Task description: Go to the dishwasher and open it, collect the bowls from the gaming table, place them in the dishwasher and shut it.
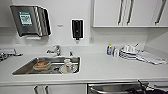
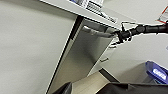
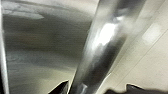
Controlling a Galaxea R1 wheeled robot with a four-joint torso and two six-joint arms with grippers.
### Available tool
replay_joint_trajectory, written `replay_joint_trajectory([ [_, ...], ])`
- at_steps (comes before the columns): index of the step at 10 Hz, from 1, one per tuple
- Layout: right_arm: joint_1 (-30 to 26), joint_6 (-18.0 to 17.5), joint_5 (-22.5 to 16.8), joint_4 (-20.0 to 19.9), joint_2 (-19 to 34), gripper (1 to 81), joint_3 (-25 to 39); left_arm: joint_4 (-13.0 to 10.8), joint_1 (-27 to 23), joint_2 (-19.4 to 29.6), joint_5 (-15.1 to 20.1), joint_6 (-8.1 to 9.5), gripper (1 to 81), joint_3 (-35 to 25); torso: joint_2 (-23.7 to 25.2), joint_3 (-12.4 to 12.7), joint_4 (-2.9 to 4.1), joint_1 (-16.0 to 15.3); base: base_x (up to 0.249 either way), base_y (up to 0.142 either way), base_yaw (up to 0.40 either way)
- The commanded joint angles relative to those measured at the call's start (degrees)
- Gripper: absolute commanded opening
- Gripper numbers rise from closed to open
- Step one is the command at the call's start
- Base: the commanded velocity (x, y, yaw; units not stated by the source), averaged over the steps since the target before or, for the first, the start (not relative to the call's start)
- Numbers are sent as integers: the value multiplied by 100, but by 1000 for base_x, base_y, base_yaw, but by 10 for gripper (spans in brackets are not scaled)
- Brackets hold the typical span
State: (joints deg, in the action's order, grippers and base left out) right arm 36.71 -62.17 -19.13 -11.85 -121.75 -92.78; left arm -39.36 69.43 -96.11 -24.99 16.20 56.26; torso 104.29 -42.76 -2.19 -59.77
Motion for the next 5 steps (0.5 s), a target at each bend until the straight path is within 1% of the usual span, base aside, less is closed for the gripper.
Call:
replay_joint_trajectory([
  [1,-290,100,-1172,104,95,811,121,-89,-425,302,-32,-29,811,-141,0,0,0,0,0,0,0],
  [3,-238,100,-1172,104,-115,811,51,-89,-425,311,-32,-29,811,-141,2,2,0,2,0,0,0],
  [5,-158,109,-1172,104,-178,811,-37,-89,-425,302,-32,-29,811,-141,2,0,0,0,0,0,0],
])
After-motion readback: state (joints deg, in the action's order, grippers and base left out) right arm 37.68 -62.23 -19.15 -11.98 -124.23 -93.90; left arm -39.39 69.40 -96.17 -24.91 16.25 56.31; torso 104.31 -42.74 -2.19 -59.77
